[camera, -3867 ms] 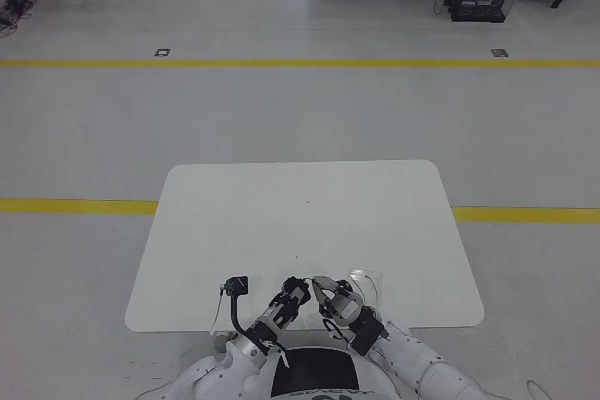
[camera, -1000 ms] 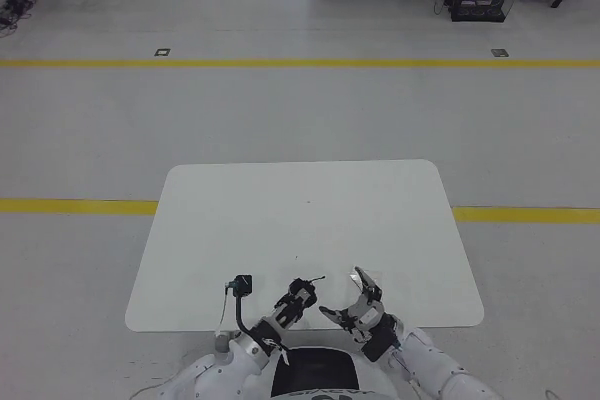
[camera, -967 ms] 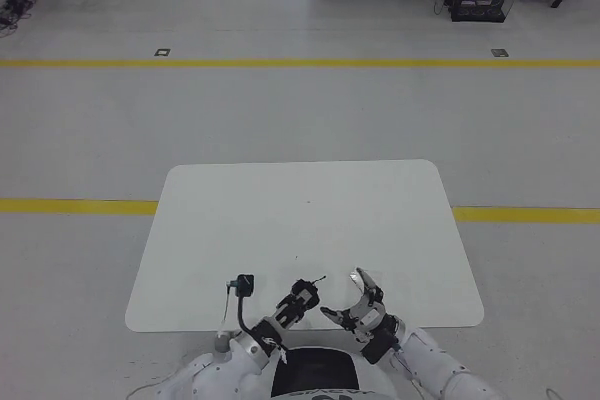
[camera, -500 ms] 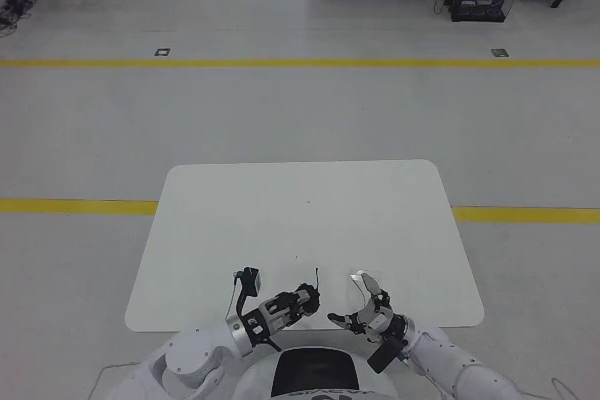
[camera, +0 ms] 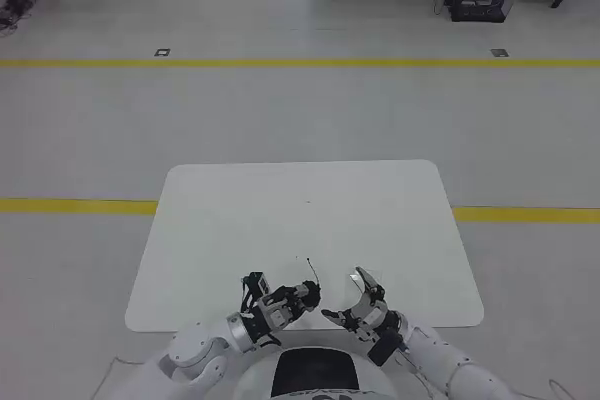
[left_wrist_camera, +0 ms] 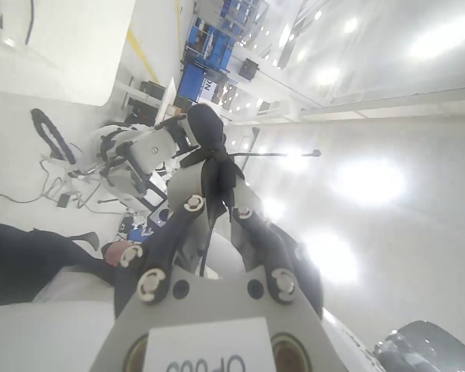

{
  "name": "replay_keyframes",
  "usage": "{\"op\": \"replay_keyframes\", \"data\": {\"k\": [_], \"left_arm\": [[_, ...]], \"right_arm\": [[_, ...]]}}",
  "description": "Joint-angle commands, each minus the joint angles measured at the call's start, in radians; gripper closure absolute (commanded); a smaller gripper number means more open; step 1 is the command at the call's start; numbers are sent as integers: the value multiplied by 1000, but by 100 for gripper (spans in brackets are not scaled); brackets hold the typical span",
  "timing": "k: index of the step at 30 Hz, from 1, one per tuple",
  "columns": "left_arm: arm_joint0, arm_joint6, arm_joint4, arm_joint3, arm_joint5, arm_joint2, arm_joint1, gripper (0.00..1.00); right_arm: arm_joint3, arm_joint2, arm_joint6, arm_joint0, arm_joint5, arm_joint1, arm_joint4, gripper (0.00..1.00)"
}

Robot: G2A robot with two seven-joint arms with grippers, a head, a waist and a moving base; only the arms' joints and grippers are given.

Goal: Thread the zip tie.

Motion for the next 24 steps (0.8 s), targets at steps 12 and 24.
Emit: {"op": "replay_keyframes", "data": {"k": [12,24], "left_arm": [[-6,0,-56,36,-114,21,-16,100],[11,-90,-83,81,-233,-6,-55,100]], "right_arm": [[-32,25,9,-21,5,-7,41,0],[-60,37,0,-29,-49,-41,69,0]]}}
